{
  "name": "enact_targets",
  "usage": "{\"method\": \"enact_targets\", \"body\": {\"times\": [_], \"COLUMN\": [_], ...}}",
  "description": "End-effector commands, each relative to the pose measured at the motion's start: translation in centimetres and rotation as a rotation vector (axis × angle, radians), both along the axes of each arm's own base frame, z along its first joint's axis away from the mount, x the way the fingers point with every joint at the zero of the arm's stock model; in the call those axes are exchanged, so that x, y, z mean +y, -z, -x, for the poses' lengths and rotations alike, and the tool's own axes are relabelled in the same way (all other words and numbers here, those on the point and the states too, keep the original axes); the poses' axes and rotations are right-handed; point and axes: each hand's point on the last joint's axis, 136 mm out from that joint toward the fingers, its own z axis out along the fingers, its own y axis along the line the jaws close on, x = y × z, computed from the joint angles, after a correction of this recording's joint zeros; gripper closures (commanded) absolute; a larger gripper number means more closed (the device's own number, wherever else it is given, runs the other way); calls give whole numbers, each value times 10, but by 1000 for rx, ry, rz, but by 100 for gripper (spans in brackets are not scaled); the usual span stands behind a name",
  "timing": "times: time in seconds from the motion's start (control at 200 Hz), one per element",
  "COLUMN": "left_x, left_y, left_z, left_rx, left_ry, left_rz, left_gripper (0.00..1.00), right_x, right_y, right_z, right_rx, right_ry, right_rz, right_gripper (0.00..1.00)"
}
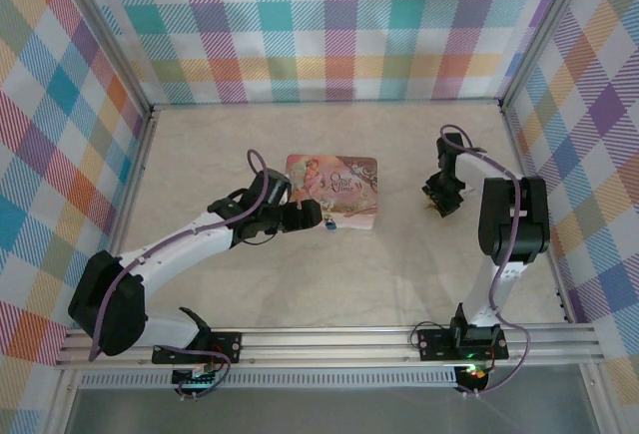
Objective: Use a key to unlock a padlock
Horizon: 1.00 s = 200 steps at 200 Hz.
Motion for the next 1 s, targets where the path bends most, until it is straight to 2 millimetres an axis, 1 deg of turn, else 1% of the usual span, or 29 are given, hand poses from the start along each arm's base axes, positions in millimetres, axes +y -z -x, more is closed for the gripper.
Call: {"method": "enact_targets", "body": {"times": [0.0, 0.1, 0.125, 0.21, 0.225, 0.255, 0.38, 0.42, 0.47, 0.51, 0.82, 0.995], "left_x": [-6, -7, -7, -8, -9, -9, -10, -10, -9, -9, -10, -8], "left_y": [3, 5, 5, 6, 6, 7, 8, 8, 9, 10, 12, 14], "left_z": [5, 4, 4, 3, 3, 3, 3, 3, 3, 3, 4, 4], "left_rx": [18, 20, 22, 25, 24, 26, 29, 30, 33, 32, 37, 37], "left_ry": [17, 18, 20, 22, 23, 24, 26, 25, 24, 23, 19, 12], "left_rz": [6, 4, 3, 3, 3, 3, 2, 2, 0, -1, 4, 2], "left_gripper": [12, 12, 12, 12, 12, 12, 12, 12, 12, 12, 12, 12], "right_x": [-5, -6, -6, -6, -6, -6, -2, -1, 2, 3, 13, 16], "right_y": [0, 5, 6, 10, 11, 11, 14, 15, 16, 16, 14, 15], "right_z": [-1, 2, 3, 4, 4, 5, 6, 7, 7, 7, 5, 5], "right_rx": [3, 12, 12, 16, 15, 16, 12, 12, 10, 7, -20, -19], "right_ry": [0, 3, 1, 4, 4, 4, 11, 13, 11, 13, -1, -14], "right_rz": [-3, 1, 0, -8, -9, -12, -32, -41, -56, -65, -108, -109], "right_gripper": [53, 55, 60, 66, 69, 71, 71, 70, 66, 65, 66, 69]}}
